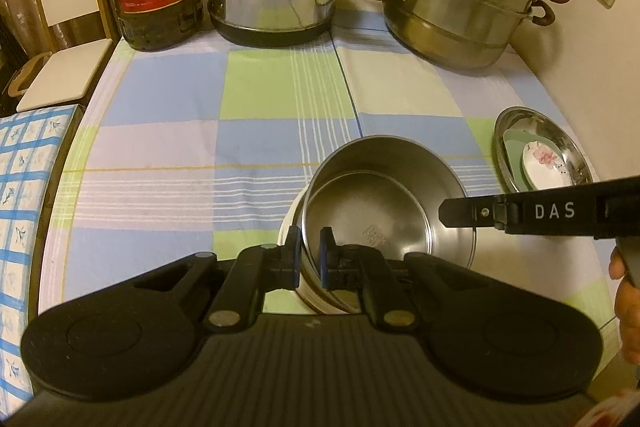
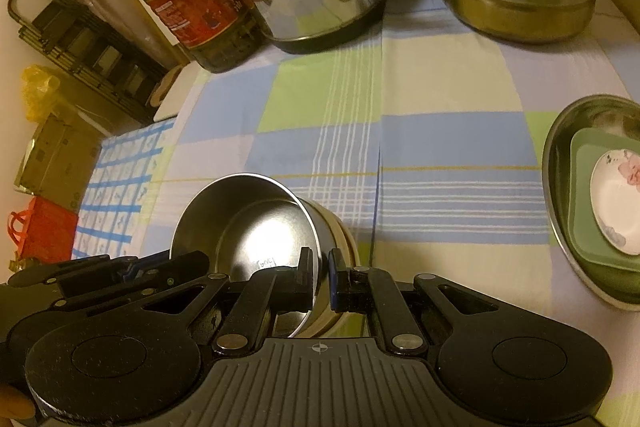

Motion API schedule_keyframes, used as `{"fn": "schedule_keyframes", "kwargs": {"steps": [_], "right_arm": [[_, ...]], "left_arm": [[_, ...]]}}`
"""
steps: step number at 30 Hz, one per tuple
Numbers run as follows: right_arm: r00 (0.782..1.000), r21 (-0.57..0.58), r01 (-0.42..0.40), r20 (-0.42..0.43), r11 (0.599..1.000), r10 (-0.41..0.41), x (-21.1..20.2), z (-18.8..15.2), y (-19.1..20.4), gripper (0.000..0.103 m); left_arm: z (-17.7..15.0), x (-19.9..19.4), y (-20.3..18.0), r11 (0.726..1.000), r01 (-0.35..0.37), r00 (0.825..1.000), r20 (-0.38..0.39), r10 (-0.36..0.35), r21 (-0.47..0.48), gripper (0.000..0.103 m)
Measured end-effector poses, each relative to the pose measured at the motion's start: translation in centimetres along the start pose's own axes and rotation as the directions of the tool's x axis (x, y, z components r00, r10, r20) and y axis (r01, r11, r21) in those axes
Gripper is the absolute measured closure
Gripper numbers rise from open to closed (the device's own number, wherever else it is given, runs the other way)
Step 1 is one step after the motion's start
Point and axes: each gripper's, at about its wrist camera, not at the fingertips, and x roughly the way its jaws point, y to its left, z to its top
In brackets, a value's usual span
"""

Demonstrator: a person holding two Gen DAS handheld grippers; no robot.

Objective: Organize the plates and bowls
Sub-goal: 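Carry the steel bowl over the cream bowl and lower it in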

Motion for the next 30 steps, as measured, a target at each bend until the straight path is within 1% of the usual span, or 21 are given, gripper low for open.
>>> {"fn": "schedule_keyframes", "kwargs": {"steps": [9, 13, 19, 22, 23, 24, 25, 26, 27, 30], "right_arm": [[1.0, 0.046, -0.008, -0.025, 0.999, 0.009, 0.7, 0.1, -0.7, 0.095], [1.0, 0.049, 0.002, -0.027, 0.999, 0.0, 0.8, 0.2, -0.8, 0.095], [1.0, 0.025, 0.003, 0.003, 1.0, -0.003, 0.4, -0.1, -0.5, 0.095], [1.0, 0.013, -0.004, 0.03, 1.0, 0.003, -0.3, -0.4, -0.4, 0.092], [0.999, 0.01, -0.007, 0.039, 1.0, 0.006, -0.5, -0.5, -0.3, 0.086], [0.999, 0.007, -0.009, 0.048, 1.0, 0.009, -0.8, -0.7, -0.3, 0.076], [0.998, 0.003, -0.013, 0.059, 1.0, 0.012, -1.1, -0.8, -0.3, 0.07], [0.997, -0.001, -0.018, 0.074, 1.0, 0.018, -1.6, -1.0, -0.3, 0.062], [0.996, -0.004, -0.024, 0.09, 1.0, 0.024, -2.2, -1.3, -0.3, 0.06], [0.99, -0.018, -0.036, 0.136, 0.999, 0.038, -3.9, -2.2, -0.4, 0.059]], "left_arm": [[0.0, 0.8, 0.0, 1.0, -0.003, 1.0, -0.022, 0.003, -0.009, 0.095], [0.0, 0.9, 0.0, 1.0, -0.003, 1.0, -0.021, 0.002, -0.018, 0.09], [-0.1, 0.5, -0.1, 1.0, -0.005, 1.0, -0.01, 0.005, -0.025, 0.089], [-0.2, -0.1, 0.0, 0.999, -0.009, 1.0, 0.003, 0.009, -0.036, 0.087], [-0.2, -0.3, 0.0, 0.999, -0.012, 1.0, 0.009, 0.012, -0.039, 0.087], [-0.2, -0.7, -0.1, 0.999, -0.016, 1.0, 0.016, 0.016, -0.041, 0.087], [-0.3, -1.1, -0.2, 0.999, -0.021, 0.999, 0.026, 0.022, -0.041, 0.087], [-0.3, -1.5, -0.3, 0.999, -0.025, 0.999, 0.036, 0.026, -0.04, 0.086], [-0.5, -2.1, -0.5, 0.999, -0.029, 0.998, 0.049, 0.031, -0.038, 0.086], [-1.0, -3.7, -1.0, 0.999, -0.039, 0.996, 0.083, 0.041, -0.031, 0.084]]}}
